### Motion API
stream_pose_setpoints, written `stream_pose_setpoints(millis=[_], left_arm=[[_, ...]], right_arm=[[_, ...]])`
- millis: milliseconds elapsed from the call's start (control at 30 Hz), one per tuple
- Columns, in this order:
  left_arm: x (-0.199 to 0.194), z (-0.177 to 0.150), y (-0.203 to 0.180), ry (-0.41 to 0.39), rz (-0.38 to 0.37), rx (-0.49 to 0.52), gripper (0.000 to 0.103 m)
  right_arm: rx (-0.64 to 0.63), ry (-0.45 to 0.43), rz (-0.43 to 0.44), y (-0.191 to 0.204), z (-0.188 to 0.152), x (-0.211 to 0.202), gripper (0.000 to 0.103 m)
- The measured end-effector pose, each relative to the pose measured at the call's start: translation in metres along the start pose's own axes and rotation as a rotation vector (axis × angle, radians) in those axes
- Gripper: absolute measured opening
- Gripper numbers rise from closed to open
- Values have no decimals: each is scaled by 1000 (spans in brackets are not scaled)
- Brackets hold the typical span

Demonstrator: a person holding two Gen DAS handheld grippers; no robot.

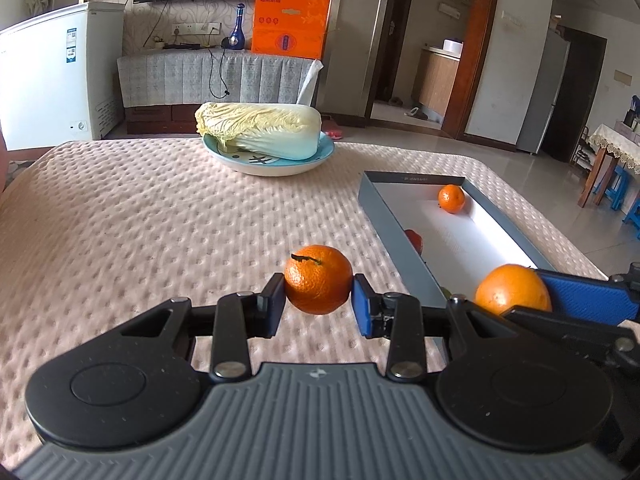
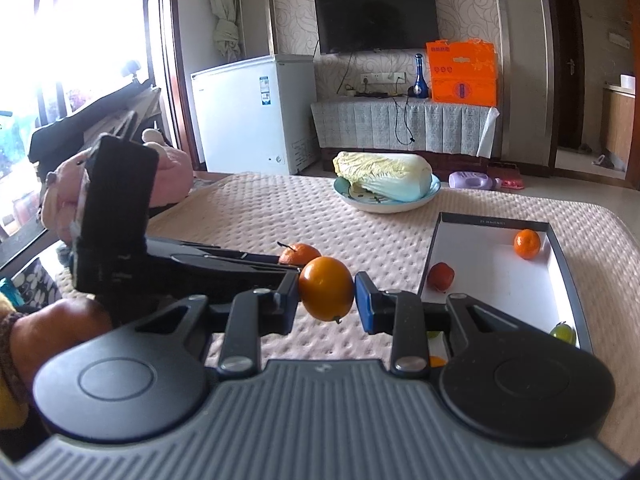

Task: Organize fruits
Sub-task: 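Lift the tangerine and orange with both tools and carry them over the box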

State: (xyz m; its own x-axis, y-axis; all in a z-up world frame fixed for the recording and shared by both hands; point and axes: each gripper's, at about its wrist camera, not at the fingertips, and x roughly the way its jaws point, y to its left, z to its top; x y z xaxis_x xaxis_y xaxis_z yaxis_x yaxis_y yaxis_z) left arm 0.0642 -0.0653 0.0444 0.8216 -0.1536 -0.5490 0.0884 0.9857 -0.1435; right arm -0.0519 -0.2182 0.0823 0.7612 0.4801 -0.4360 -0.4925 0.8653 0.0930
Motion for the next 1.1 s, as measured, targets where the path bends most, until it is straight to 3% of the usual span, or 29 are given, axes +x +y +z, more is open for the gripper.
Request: stream_pose_setpoints(millis=[533, 967, 1100], left_arm=[[1, 2, -27, -10, -46, 41, 41], [15, -3, -41, 24, -80, 116, 41], [15, 1, -46, 0, -83, 127, 41]], right_arm=[[98, -43, -36, -25, 0, -12, 34], [81, -18, -83, -26, 0, -6, 34], [84, -45, -77, -27, 1, -13, 34]])
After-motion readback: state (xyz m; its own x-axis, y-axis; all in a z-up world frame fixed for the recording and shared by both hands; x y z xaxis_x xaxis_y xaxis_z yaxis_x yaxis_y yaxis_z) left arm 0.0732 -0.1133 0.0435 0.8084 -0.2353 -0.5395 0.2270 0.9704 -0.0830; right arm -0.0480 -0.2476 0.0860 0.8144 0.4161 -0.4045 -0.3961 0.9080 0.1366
